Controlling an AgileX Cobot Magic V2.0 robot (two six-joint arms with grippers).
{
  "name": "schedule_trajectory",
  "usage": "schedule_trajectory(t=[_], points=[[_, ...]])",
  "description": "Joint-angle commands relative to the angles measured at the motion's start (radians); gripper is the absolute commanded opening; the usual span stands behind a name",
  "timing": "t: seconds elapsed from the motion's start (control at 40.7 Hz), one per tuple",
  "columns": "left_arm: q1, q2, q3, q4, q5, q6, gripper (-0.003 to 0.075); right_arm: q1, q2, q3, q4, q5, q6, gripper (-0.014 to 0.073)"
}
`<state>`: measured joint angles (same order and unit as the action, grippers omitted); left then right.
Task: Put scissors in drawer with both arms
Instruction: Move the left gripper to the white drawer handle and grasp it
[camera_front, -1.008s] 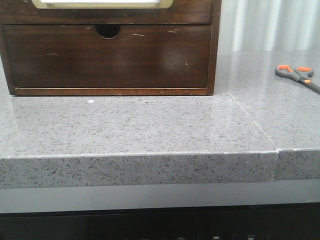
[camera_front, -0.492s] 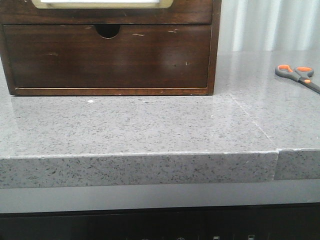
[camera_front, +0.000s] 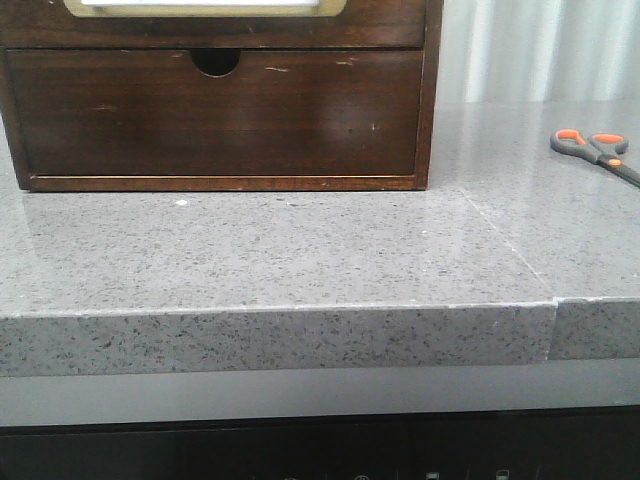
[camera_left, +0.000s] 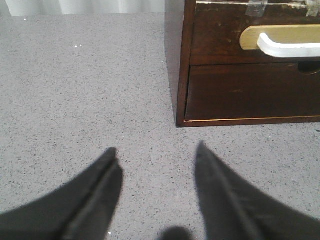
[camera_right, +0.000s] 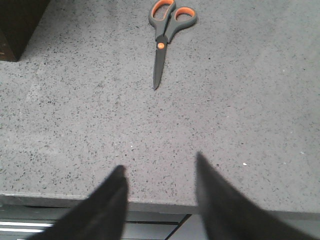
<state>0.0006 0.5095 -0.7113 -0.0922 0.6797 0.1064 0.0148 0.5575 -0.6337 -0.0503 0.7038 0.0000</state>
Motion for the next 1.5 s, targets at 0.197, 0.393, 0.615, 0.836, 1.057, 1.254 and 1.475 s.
schedule_trajectory(t=[0.197,0.393,0.615,0.836,1.057,1.254,1.475], points=[[-0.002,0.027,0.004,-0.097,-0.085,-0.011,0.0493,0.001,0.011,-0.028,-0.02,-0.057,-0.017,0.0512],[-0.002,0.119,0.004,-0.443,-0.112,0.034,0.0493,0.001,0.011,-0.028,-0.02,-0.057,-0.017,0.0512],[-0.002,0.285,0.002,-0.929,-0.094,0.333,0.0493,0.001,0.011,-0.028,-0.02,-0.057,-0.017,0.0512],[-0.002,0.446,0.002,-1.46,0.009,0.663,0.0493,0.001,0.011,-0.028,-0.02,-0.057,-0.017,0.0512],[-0.002,0.586,0.0,-1.736,0.107,0.839,0.0493,0.001,0.011,-0.028,-0.02,-0.057,-0.017,0.0512],[-0.002,0.699,-0.032,-1.768,0.19,0.857,0.0493,0.001,0.011,-0.028,-0.02,-0.057,-0.017,0.0512],[-0.002,0.812,-0.115,-1.768,0.221,0.855,0.0493,0.001,0.011,-0.028,-0.02,-0.057,-0.017,0.0512]])
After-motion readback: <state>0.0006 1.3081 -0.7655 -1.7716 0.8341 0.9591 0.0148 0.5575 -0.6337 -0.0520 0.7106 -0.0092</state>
